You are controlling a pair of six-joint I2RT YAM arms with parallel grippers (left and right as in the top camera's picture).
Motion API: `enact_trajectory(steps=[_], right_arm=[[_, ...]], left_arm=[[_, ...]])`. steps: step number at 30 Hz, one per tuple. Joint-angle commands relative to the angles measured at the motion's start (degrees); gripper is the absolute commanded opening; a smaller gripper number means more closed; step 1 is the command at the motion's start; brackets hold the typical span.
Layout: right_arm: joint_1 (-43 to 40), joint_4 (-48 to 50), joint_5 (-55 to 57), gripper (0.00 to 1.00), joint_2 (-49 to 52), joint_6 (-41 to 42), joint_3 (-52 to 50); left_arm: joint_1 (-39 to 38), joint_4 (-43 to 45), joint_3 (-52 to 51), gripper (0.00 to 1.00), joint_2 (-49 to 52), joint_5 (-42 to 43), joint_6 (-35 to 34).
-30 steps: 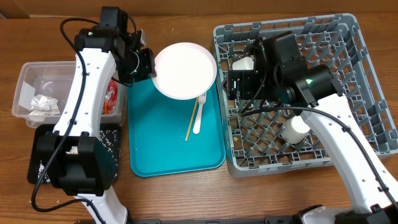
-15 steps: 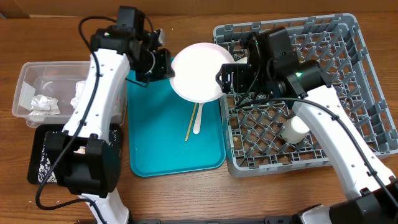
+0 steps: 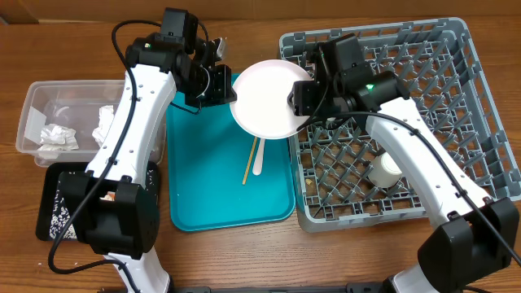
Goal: Sort waste into correct bins and load items into the dishwasher
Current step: 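Close the right gripper on the plate rim and open the left gripper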
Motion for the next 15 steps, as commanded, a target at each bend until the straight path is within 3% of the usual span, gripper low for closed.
enact_trajectory(steps=[1,6,10,14,15], right_arm=[[-1.44,0.24,2.05,0.50,-1.49,-0.20,0.44],[-2.47,0.20,2.03,0.15,-3.30,-0.17,0.44],[-2.47,-0.22,2.03,0.04,-3.63,-0.17,0.44],[-2.47,-0.35,2.03,0.04,-3.63,-0.17,0.44],[-2.47,-0.31,2.03,0.04,-3.63,-0.17,0.44]], left_arm=[[0.04,0.42,1.31,0.04,-1.01,1.68,1.36],[0.04,0.66,1.31,0.04,-1.01,1.33,1.33],[0.04,0.83,1.31,0.04,-1.01,1.36,1.33],[0.04,0.81,1.31,0.06,-1.01,1.33,1.33],[0.04,0.83,1.31,0.10,-1.01,1.36,1.33]])
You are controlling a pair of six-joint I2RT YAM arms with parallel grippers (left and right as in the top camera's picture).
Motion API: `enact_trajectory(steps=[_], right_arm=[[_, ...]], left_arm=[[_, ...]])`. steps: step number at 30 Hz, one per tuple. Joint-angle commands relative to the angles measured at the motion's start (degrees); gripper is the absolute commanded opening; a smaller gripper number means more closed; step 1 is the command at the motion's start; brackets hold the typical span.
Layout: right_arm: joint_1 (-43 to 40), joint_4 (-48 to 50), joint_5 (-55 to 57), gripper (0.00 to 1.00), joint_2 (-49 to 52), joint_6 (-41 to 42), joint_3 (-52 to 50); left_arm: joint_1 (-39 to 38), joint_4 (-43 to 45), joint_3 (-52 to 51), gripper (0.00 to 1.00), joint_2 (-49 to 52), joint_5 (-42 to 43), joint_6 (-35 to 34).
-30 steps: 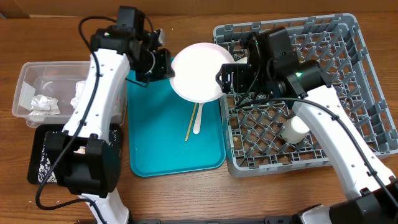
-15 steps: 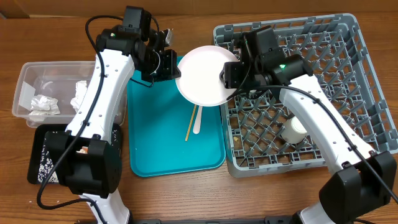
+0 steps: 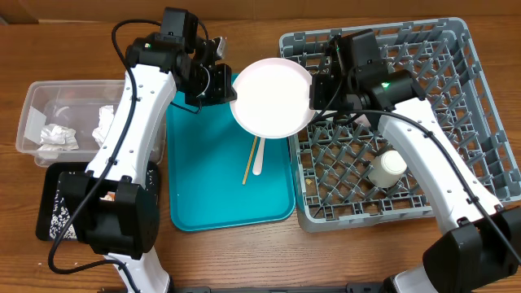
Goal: Sort waste into correct bins and load items into the dishwasher
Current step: 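Close the right gripper on the plate rim and open the left gripper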
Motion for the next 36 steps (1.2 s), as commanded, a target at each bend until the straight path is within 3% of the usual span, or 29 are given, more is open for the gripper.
enact_trajectory(steps=[1,2,3,4,11,24,30,34,36], right_arm=[[0.09,-0.09,0.17,0.04,-1.68,-0.42,0.44],[0.02,-0.09,0.24,0.04,-1.77,-0.46,0.44],[-0.13,-0.13,0.50,0.04,-1.90,-0.46,0.44],[-0.42,-0.20,0.90,0.04,-2.08,-0.46,0.44],[-6.19,-2.29,8.33,0.04,-7.26,-0.72,0.98],[-18.36,-18.99,51.80,0.04,-19.04,-1.66,3.78],[-18.60,-21.11,64.67,0.04,-17.00,14.16,1.20],[-18.53,-18.75,68.22,0.04,-15.65,16.31,-1.05],[-18.53,-14.38,69.88,0.04,-14.91,13.09,-2.99]], left_arm=[[0.04,0.26,1.31,0.20,-1.01,1.40,1.20],[0.04,0.26,1.31,0.37,-1.01,1.38,1.20],[0.04,0.26,1.31,0.81,-0.98,1.40,1.18],[0.04,0.24,1.31,1.00,-1.01,1.40,1.18],[0.04,0.13,1.31,1.00,-1.01,1.38,1.18],[0.04,1.11,1.29,1.00,-0.98,-0.83,1.18],[0.09,1.09,1.29,1.00,-0.98,-0.83,1.18],[0.07,1.09,1.29,1.00,-0.98,-0.83,1.18],[0.07,1.09,1.29,1.00,-0.98,-0.83,1.18]])
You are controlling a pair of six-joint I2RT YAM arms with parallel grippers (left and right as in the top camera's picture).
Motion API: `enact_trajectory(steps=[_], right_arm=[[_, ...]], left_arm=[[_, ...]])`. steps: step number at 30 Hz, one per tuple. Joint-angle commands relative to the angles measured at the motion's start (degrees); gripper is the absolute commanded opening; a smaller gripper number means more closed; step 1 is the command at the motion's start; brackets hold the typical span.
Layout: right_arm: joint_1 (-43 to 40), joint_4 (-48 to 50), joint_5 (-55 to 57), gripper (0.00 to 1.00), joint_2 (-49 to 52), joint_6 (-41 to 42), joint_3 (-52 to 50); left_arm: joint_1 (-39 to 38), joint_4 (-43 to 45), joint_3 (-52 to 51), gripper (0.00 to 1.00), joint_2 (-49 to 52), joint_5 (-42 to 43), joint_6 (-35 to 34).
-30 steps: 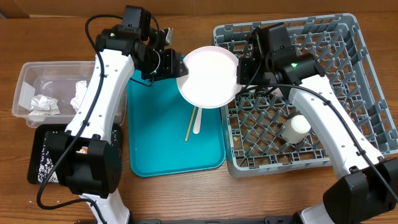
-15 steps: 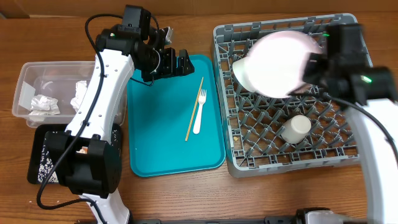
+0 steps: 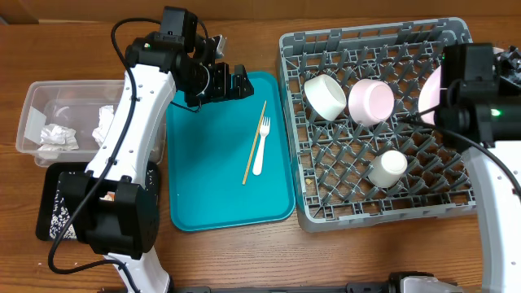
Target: Sort waste into correct bins and load items into the dishwasher
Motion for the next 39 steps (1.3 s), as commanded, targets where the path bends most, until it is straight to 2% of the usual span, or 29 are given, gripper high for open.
enact_trajectory(steps=[1,6,9,13,19,26,33,39], right_arm=[[-0.04,6.64,7.13,0.04,1.62,-2.51,-3.19],[-0.04,23.17,5.97,0.04,4.33,-23.78,-6.75],[-0.04,30.38,1.53,0.04,6.43,-36.92,-6.91],[-0.04,34.12,-4.48,0.04,8.13,-52.19,-6.91],[-0.04,31.34,-9.42,0.04,8.35,-53.24,-6.97],[-0.04,32.39,-9.97,0.04,8.48,-53.75,-6.97],[-0.04,37.73,-9.97,0.04,8.79,-66.79,-6.97],[-0.04,39.87,-12.31,0.04,8.79,-71.56,-6.97]], left_arm=[[0.09,0.17,1.29,1.00,-0.98,-0.42,0.87],[0.09,0.20,1.29,1.00,-0.98,-0.42,0.87],[0.09,0.17,1.29,1.00,-0.98,-0.42,0.87],[0.09,0.17,1.29,1.00,-0.98,-0.42,0.87],[0.09,0.17,1.29,1.00,-0.98,-0.44,0.87],[0.09,0.20,1.29,1.00,-0.98,-0.42,0.87],[0.09,0.20,1.29,1.00,-0.98,-0.42,0.87],[0.09,0.17,1.29,1.00,-0.98,-0.42,0.87]])
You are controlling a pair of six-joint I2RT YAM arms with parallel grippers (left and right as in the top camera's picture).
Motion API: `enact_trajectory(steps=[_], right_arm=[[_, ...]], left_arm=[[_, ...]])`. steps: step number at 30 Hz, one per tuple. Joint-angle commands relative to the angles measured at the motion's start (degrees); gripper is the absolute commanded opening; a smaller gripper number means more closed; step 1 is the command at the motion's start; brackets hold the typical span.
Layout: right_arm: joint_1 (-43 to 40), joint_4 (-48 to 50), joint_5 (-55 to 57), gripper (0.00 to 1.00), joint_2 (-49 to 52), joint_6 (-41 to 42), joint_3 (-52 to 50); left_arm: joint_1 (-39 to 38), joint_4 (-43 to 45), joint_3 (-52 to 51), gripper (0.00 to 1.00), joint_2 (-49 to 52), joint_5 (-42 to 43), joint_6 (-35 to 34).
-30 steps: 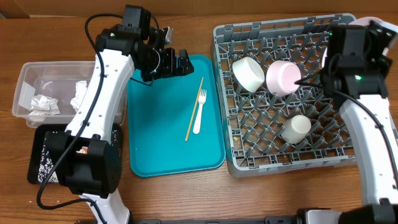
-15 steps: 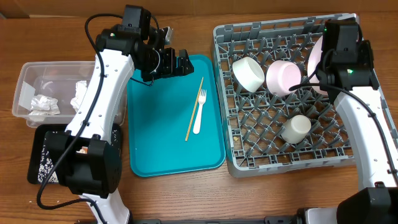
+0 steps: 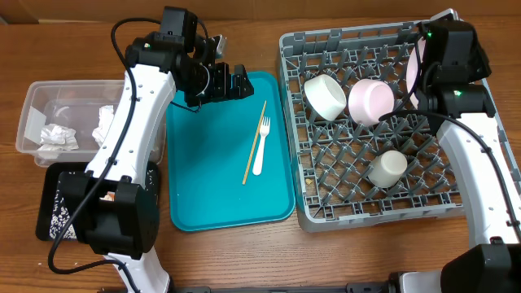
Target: Sort waste into correct bins and load items into the dishwasher
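The white plate (image 3: 413,72) stands on edge over the back right of the grey dish rack (image 3: 456,191), just right of the pink bowl (image 3: 370,100). My right gripper (image 3: 423,77) is shut on its rim, and the wrist hides most of the plate. In the rack lie a white bowl (image 3: 326,95) and a white cup (image 3: 387,168). My left gripper (image 3: 238,82) hangs open and holds nothing over the far edge of the teal tray (image 3: 203,179). A white fork (image 3: 260,150) and a wooden stick (image 3: 253,142) lie on that tray.
A clear bin (image 3: 37,102) with crumpled paper stands at the far left. A black bin (image 3: 50,207) sits in front of it, partly under the left arm's base. Brown table shows around tray and rack.
My right gripper has moved with the plate from the rack's right edge to its back right part. The plate now stands on edge beside the pink bowl. The left arm has not moved.
Both grippers were at the white plate's rims above the tray's far right corner. Then the right gripper had it. Later the left gripper stood open and empty, with the plate at the rack's right edge. Now the plate stands on edge at the rack's back right.
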Motion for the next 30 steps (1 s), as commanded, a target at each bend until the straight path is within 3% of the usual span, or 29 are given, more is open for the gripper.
enact_trajectory(steps=[1,30], right_arm=[[-0.04,1.68,-1.36,0.04,0.17,-4.68,-0.04],[-0.11,2.34,-2.91,0.04,5.84,-5.77,-0.04]], left_arm=[[0.09,0.13,1.29,1.00,-0.98,-0.42,0.90],[0.09,0.13,1.29,1.00,-0.98,-0.42,0.90]])
